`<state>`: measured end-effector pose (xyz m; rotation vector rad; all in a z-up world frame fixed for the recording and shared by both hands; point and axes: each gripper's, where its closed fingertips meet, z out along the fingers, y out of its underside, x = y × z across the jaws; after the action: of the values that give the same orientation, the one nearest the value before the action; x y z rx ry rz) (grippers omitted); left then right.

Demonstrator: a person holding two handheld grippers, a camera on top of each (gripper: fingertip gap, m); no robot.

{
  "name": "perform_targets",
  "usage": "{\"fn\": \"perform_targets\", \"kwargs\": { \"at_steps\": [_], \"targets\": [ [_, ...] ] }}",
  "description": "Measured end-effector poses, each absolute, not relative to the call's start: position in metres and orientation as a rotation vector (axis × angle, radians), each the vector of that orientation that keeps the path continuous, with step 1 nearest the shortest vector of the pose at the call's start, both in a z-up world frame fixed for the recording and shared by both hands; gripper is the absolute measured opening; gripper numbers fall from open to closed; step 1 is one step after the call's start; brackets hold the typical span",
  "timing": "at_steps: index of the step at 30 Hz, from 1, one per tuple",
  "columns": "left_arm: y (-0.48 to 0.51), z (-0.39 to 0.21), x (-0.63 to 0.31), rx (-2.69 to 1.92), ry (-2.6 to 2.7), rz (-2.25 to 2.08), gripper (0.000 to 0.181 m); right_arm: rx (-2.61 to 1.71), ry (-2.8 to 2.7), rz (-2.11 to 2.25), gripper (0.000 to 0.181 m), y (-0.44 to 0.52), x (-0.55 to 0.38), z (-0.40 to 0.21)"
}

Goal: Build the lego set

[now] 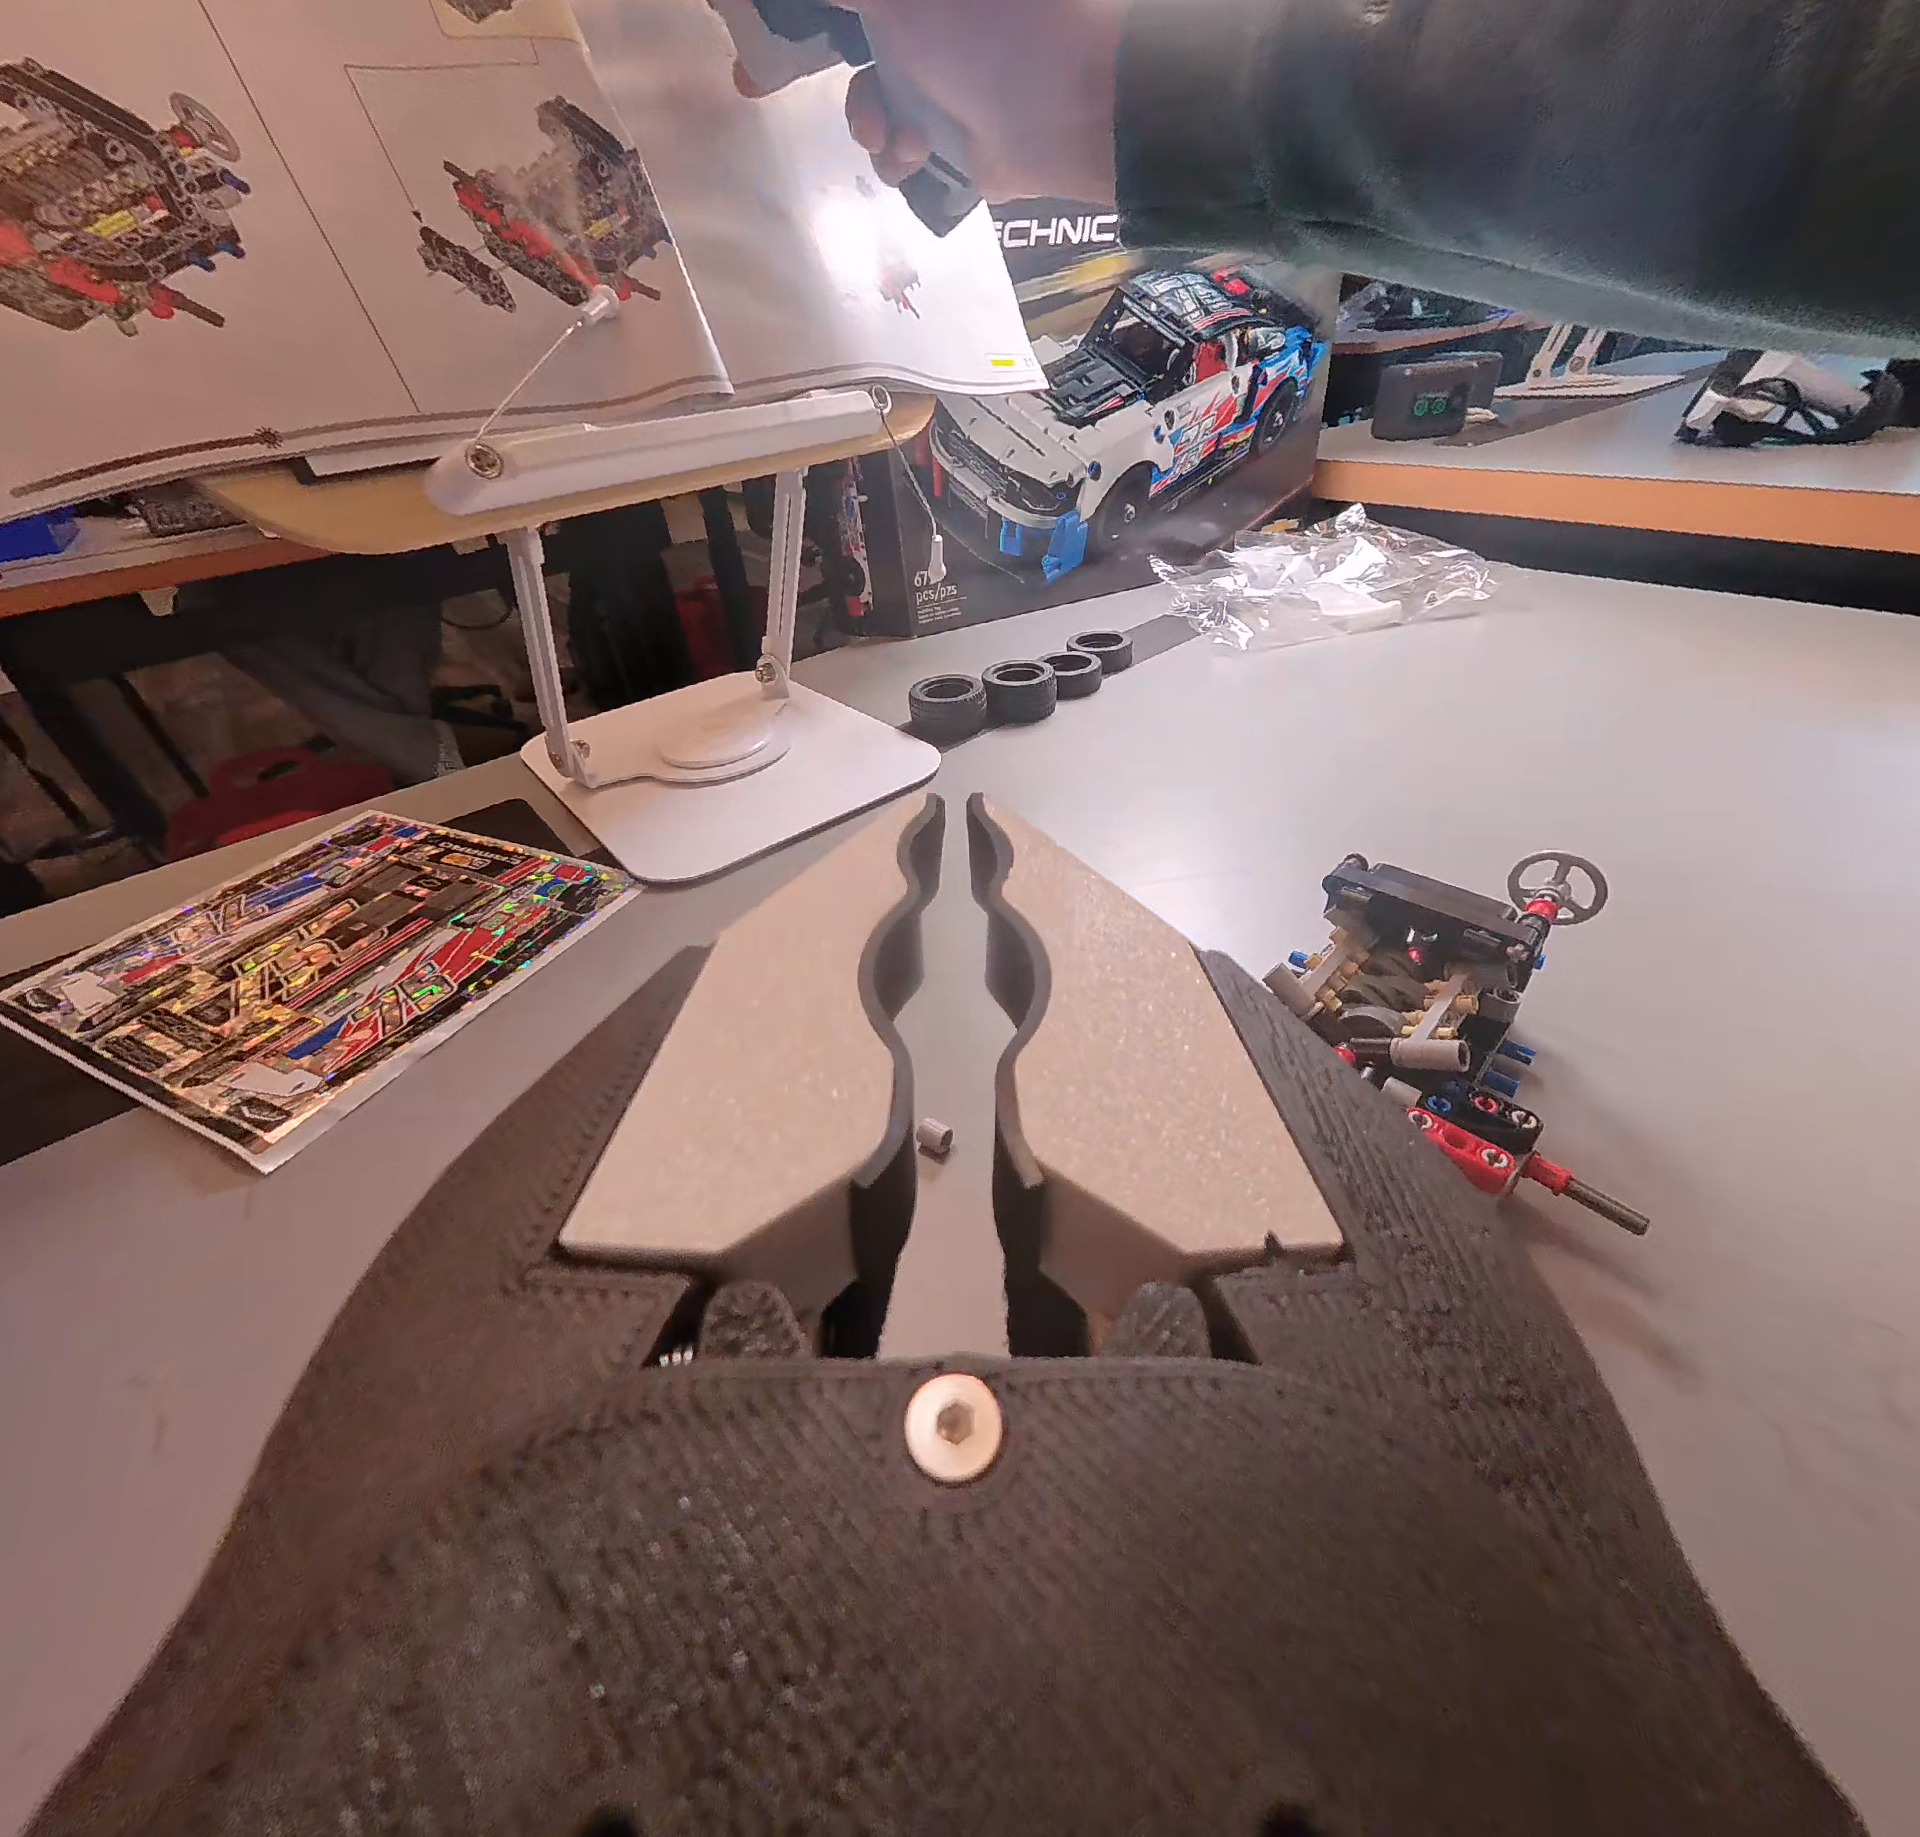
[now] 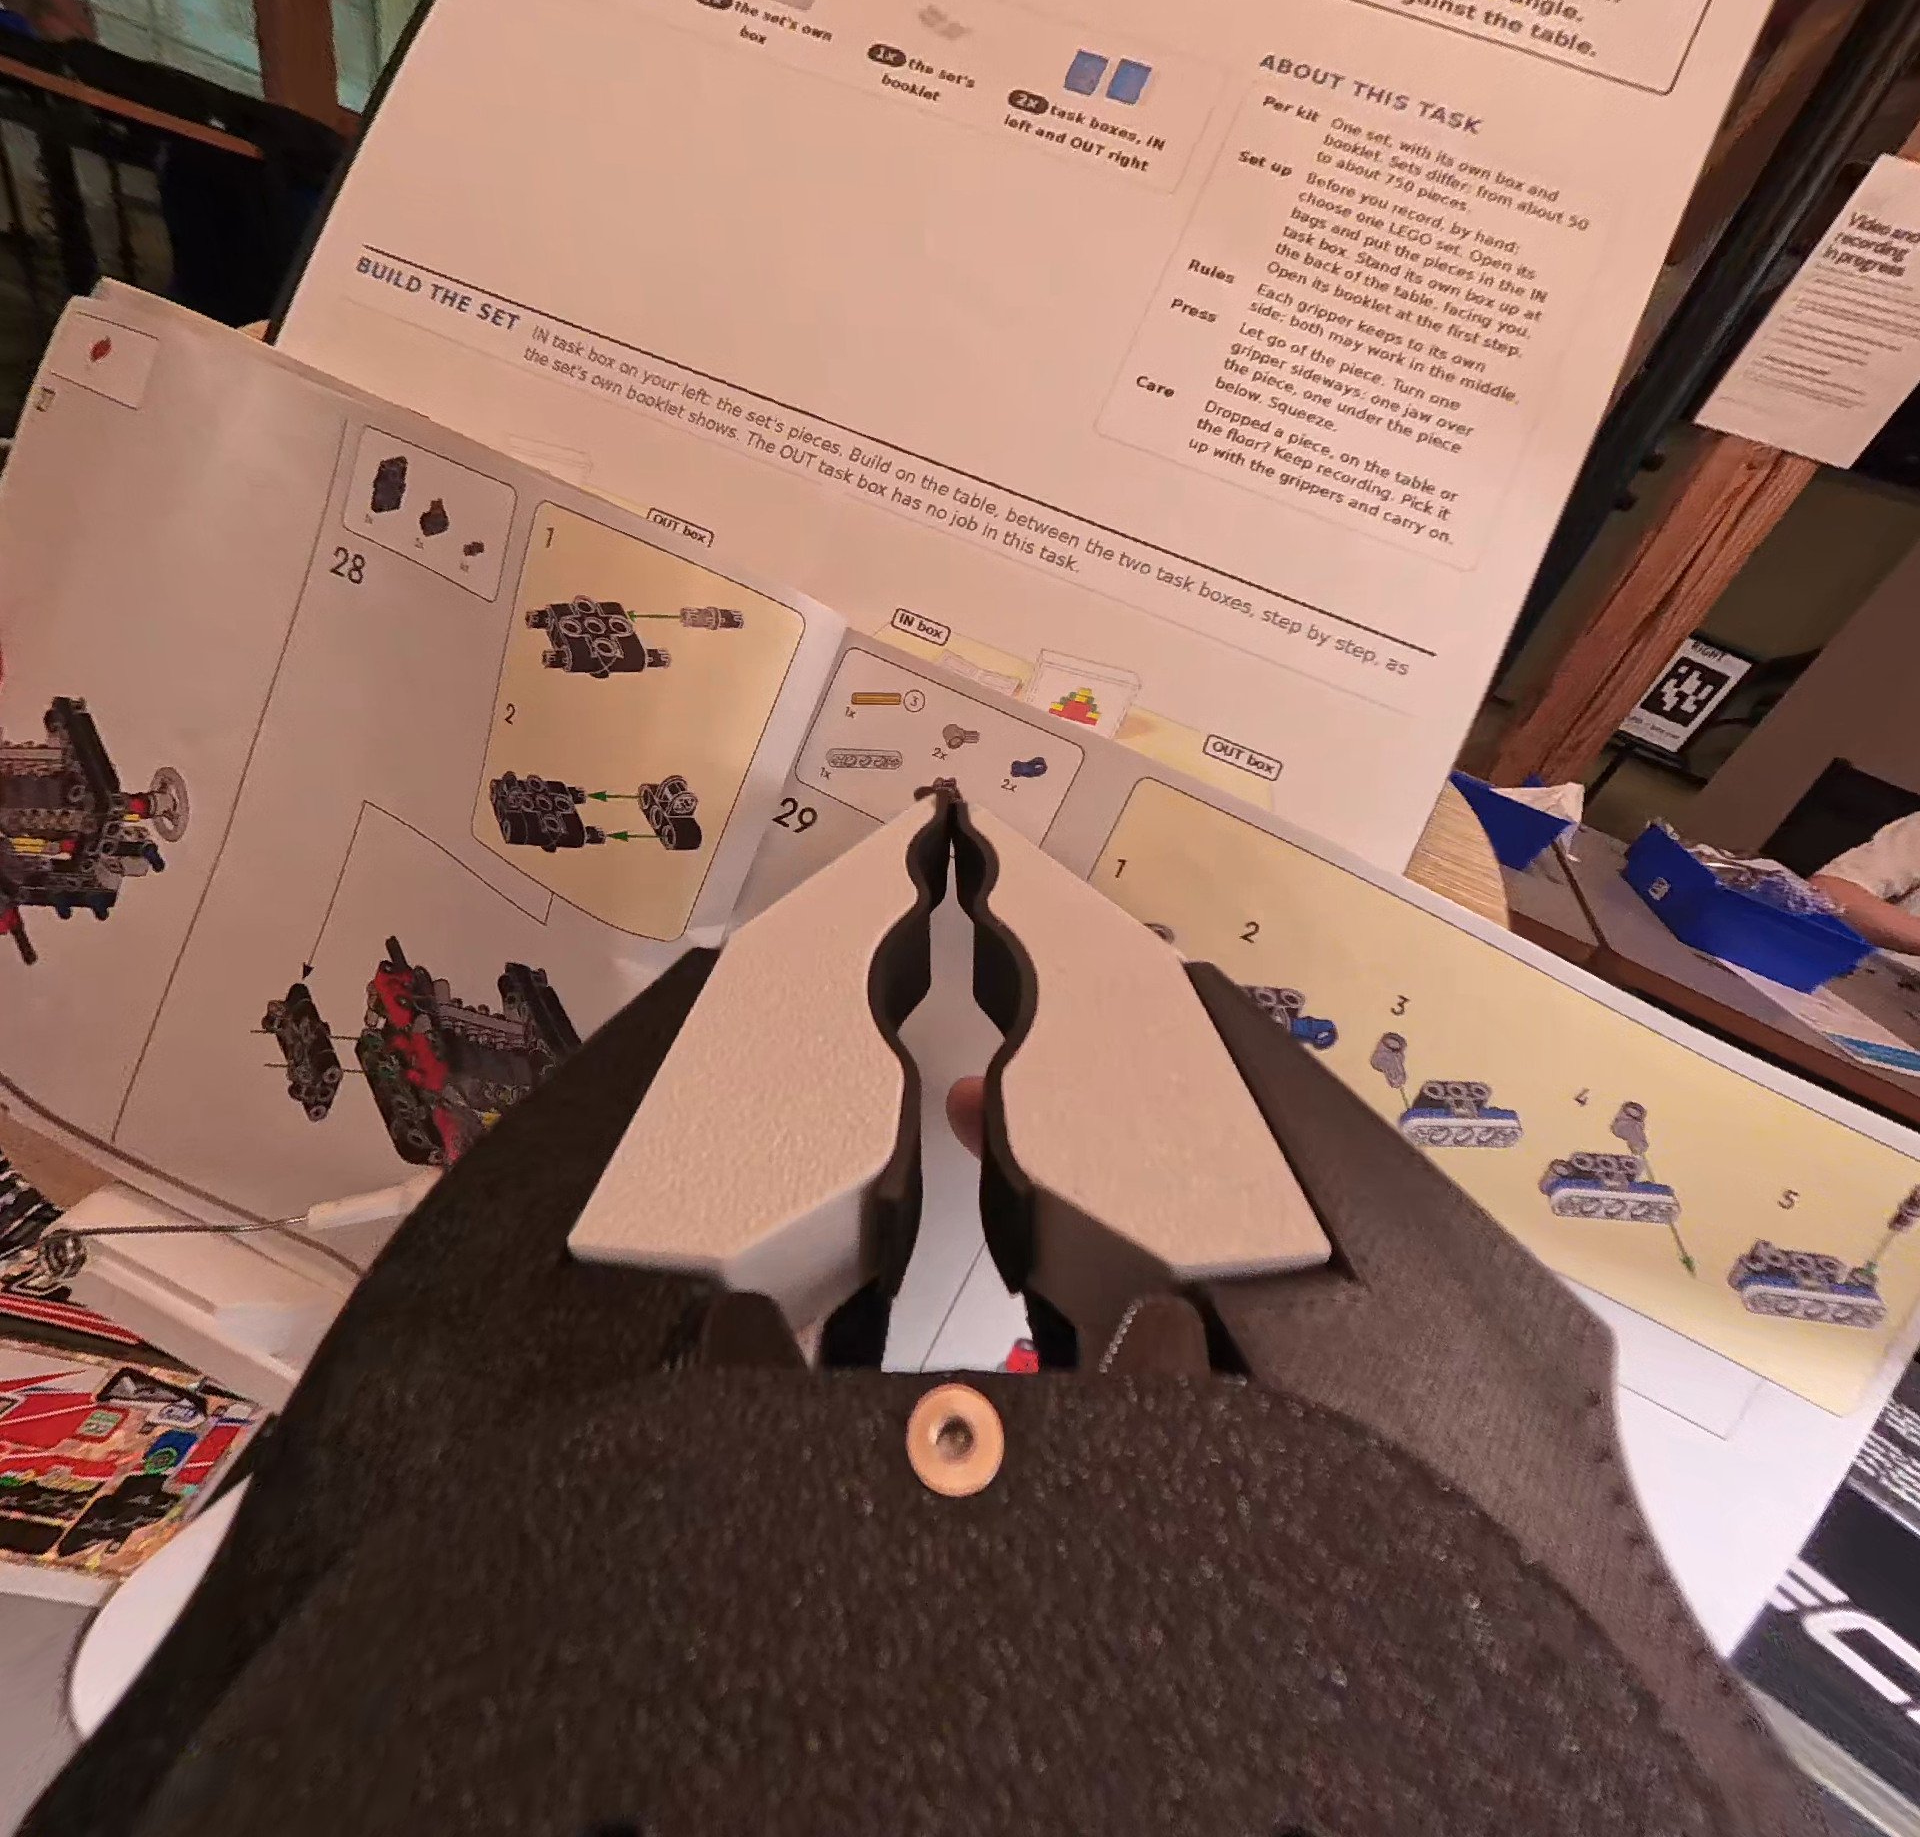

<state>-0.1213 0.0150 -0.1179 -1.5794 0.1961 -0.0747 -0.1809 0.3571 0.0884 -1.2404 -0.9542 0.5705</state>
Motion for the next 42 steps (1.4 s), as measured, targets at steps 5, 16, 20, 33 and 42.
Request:
{"fn": "perform_targets", "kwargs": {
  "at_steps": [5,16,20,33,42],
  "targets": [
    [0.015,-0.118,-0.123,-1.577,0.194,-0.045,0.004,-1.218,-0.964,0.562,0.000,0.357,-0.181,0.090],
    [0.015,-0.114,-0.136,-1.568,0.122,-0.032,0.030,-1.215,-0.972,0.512,0.003,0.361,-0.177,0.086],
    [0.015,-0.114,-0.134,-1.570,0.128,-0.031,0.030,-1.212,-0.972,0.493,0.004,0.363,-0.174,0.088],
    [0.015,-0.114,-0.135,-1.575,0.125,-0.024,0.029,-1.211,-0.977,0.482,0.007,0.360,-0.170,0.091],
    [-0.023,-0.062,-0.221,-1.520,0.024,0.349,0.008,-1.161,-1.023,0.738,0.008,0.281,-0.134,0.073]
  ]
}}
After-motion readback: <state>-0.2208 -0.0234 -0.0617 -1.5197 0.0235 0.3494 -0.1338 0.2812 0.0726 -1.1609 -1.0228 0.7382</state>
